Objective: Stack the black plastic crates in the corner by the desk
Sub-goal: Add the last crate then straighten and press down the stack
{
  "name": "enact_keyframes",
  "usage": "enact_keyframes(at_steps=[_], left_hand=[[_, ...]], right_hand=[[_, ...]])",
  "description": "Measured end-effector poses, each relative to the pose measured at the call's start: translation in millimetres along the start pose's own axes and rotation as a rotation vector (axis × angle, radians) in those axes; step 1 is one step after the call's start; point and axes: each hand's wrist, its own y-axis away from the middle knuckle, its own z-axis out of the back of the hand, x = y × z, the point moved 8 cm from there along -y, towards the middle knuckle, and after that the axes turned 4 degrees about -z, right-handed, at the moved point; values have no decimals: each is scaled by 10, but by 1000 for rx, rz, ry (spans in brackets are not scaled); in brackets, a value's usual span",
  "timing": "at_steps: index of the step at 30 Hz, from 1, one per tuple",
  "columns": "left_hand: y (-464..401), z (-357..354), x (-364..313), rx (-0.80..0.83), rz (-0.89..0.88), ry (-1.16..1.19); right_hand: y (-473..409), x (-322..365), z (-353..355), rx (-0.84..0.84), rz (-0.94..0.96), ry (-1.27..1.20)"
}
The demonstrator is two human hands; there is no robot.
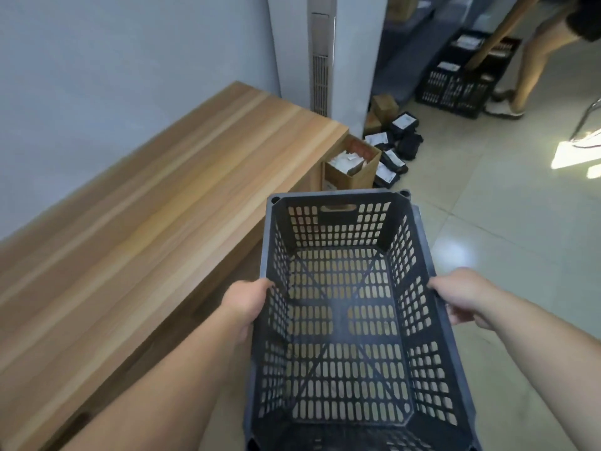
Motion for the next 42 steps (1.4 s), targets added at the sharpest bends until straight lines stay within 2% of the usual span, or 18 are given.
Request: enact_keyframes(at_steps=[7, 13, 22, 28, 42], left_hand=[[717, 638, 273, -139, -6, 48], [1276, 1212, 701, -227, 11, 177], [2086, 2045, 1487, -285, 16, 402], [2407, 2557, 1987, -359, 8, 465], [3455, 3377, 3331, -675, 52, 716]], right_hand=[[701, 504, 35, 57, 159, 133], [1294, 812, -197, 84, 272, 244], [2418, 1041, -821, 104, 384, 376], [2905, 1138, -1213, 116, 467, 480], [4310, 1550, -2278, 280, 740, 691]])
